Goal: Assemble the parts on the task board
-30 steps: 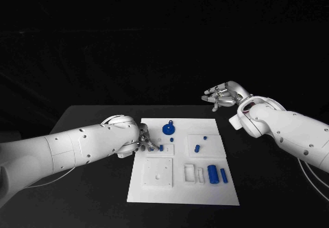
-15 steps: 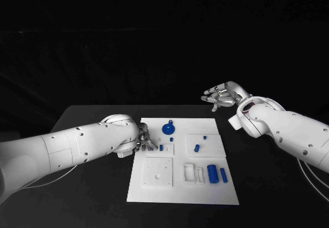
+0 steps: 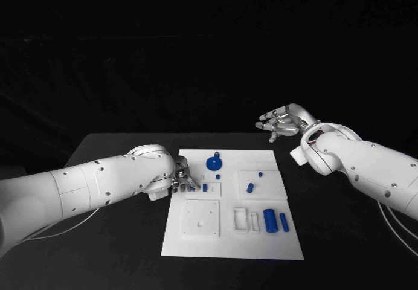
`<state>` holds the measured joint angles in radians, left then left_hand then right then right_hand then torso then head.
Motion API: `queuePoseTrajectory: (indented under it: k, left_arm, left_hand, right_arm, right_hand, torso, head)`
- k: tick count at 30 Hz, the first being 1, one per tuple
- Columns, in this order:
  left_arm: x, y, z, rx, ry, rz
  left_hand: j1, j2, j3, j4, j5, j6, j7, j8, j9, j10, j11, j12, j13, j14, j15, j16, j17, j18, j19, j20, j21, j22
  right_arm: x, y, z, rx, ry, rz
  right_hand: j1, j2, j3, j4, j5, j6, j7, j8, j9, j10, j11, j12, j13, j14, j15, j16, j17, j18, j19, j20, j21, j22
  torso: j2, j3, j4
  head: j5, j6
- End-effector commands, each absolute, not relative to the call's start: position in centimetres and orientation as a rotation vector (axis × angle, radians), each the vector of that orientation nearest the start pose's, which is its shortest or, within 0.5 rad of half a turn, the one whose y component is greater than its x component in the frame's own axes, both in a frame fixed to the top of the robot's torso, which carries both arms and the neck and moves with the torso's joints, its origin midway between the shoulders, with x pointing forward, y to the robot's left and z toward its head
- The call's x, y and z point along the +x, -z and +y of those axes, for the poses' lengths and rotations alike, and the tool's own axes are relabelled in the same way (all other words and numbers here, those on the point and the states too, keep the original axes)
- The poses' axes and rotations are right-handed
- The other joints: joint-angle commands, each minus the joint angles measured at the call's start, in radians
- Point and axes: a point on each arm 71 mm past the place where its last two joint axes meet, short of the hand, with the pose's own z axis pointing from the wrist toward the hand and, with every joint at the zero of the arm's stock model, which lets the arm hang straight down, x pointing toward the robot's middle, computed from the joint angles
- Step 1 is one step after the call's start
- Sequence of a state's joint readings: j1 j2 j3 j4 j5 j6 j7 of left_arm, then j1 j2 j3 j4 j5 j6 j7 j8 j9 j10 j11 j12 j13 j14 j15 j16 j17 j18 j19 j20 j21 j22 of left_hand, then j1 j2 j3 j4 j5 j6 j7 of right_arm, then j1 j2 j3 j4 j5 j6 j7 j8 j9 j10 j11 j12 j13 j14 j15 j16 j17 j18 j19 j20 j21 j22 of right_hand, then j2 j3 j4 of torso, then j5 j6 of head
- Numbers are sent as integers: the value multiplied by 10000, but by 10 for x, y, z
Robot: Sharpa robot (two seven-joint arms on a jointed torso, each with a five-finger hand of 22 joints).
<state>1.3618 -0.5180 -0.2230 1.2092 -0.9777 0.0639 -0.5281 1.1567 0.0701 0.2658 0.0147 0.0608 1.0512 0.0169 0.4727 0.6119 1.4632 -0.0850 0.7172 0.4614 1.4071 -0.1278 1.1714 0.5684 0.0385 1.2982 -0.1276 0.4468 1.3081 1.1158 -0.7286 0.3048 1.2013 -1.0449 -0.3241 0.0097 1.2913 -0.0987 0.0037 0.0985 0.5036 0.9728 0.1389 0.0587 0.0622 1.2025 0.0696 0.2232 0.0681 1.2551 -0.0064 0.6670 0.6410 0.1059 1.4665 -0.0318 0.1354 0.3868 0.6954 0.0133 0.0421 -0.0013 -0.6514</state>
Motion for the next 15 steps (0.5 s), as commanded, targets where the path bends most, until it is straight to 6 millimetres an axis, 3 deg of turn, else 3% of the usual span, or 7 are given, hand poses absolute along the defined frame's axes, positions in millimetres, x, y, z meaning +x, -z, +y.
queuePoseTrajectory:
  k: [1, 15]
  left_arm:
    - [532, 224, 149, -1455, 3216, 23471]
    - [540, 208, 144, -1015, 3359, 23704]
  left_hand:
    - [307, 297, 577, -689, -87, -321, -257, -16, 32, 446, 52, -69, 20, -80, 18, -51, -12, -19, -67, -9, -66, 181]
    - [483, 460, 260, -869, -114, -355, -254, -81, 165, 438, 33, -110, 124, -118, 1, -7, 27, -79, -85, -61, -57, 186]
  right_arm:
    - [562, 133, -260, 4567, -8512, 14671]
    - [563, 134, -257, 4551, -8561, 14697]
  right_hand:
    - [-9, 3, 7, 83, 59, -87, -10, 25, -11, -97, -6, -5, -13, -54, 28, 23, -11, 132, 247, 72, 55, -20]
    - [-9, 3, 7, 83, 59, -87, -10, 25, -11, -97, -6, -5, -13, -54, 28, 23, -11, 132, 247, 72, 55, -20]
  torso:
    - [2, 7, 0]
    - [7, 10, -15]
  head:
    - [1, -10]
    - [31, -12]
